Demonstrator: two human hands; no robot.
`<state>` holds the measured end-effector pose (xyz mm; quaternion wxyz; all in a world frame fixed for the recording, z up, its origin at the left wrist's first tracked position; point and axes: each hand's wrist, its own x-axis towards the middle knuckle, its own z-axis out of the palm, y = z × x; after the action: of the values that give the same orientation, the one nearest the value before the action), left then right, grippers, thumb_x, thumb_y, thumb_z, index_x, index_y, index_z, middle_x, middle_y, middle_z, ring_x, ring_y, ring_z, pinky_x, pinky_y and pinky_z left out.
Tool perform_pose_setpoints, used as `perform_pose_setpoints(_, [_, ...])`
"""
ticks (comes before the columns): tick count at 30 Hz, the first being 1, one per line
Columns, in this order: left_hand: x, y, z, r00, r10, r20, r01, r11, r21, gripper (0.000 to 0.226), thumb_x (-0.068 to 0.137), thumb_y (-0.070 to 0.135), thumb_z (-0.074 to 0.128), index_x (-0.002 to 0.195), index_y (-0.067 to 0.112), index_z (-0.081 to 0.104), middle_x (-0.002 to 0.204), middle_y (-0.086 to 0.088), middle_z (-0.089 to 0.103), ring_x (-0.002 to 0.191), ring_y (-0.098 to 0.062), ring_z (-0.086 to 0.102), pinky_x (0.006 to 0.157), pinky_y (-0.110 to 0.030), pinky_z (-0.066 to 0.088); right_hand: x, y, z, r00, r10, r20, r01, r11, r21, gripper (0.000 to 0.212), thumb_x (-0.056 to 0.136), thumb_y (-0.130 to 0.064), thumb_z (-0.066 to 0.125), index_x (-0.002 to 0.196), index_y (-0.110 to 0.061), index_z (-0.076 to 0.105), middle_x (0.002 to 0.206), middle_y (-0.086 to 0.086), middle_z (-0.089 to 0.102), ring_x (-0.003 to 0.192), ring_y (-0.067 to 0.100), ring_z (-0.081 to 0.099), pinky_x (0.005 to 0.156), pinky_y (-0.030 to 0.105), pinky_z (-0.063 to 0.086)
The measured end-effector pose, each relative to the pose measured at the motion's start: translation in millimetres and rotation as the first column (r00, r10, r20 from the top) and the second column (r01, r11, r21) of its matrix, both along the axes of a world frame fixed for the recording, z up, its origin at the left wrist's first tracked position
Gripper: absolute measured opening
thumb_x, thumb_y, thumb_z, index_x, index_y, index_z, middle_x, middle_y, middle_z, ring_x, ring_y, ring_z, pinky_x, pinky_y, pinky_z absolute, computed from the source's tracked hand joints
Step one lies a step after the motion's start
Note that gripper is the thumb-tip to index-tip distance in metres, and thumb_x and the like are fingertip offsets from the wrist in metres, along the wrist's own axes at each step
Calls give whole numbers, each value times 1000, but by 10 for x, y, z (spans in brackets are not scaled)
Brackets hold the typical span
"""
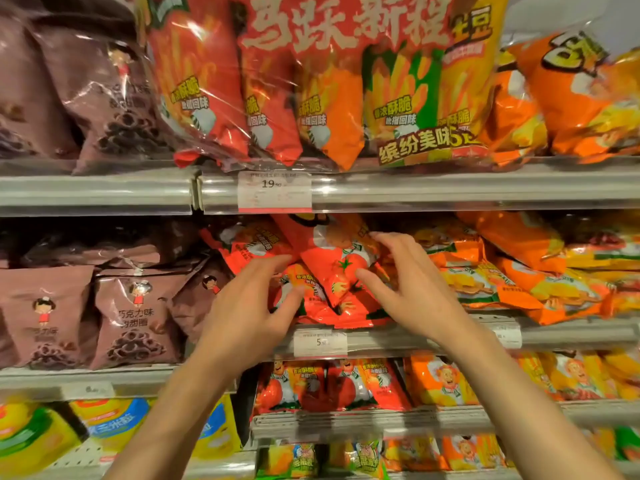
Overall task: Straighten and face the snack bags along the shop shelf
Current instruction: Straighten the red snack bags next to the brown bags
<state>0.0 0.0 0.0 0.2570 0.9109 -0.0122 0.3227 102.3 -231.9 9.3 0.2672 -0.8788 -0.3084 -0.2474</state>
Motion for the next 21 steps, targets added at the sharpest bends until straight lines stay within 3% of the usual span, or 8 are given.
perform_pose_setpoints(4, [278,-89,102,990,58,-128,-40,990,135,62,94,59,52,147,30,39,142,4,52,123,-20,57,96,-40,49,346,225,199,989,-103,-101,83,979,-185,73,96,-63,44,140,-5,45,131,21,57,123,37,52,105,42,43])
perform_pose_setpoints(7, [464,-136,112,971,134,-198,-102,981,165,68,94,65,46,148,25,33,138,-2,56,121,-27,58,85,-38,47,555,329,220,973,-115,-202,80,982,-172,70,98,-62,39,141,-6,43,135,24,55,125,40,52,104,40,40])
perform_pose_setpoints(10, [554,-194,123,967,159,-198,-139,984,109,62,95,66,44,135,20,39,114,-3,64,106,-29,62,72,-35,41,644,359,200,956,-89,-279,55,990,-127,70,99,-61,37,149,-12,33,142,21,52,129,40,49,106,41,40])
perform_pose_setpoints(13, [616,-274,96,975,123,-183,-118,992,40,56,94,66,44,124,18,41,99,-4,64,94,-28,63,70,-38,45,666,378,140,933,-132,-333,95,987,-126,73,98,-64,35,143,-7,42,140,23,53,128,39,51,104,40,41])
perform_pose_setpoints(18, [703,-334,93,969,9,-247,-44,989,-138,50,91,67,49,108,21,44,101,-4,58,92,-25,60,75,-38,45,617,292,146,948,-96,-302,92,995,-26,75,96,-63,45,153,-15,33,148,19,43,139,36,37,115,40,32])
perform_pose_setpoints(21, [807,-351,125,957,-13,-290,-46,979,-197,55,90,68,51,112,17,47,110,-8,57,100,-30,60,80,-41,46,582,198,120,951,-106,-291,111,994,1,72,95,-65,45,151,-21,35,144,19,44,136,37,39,112,39,32])
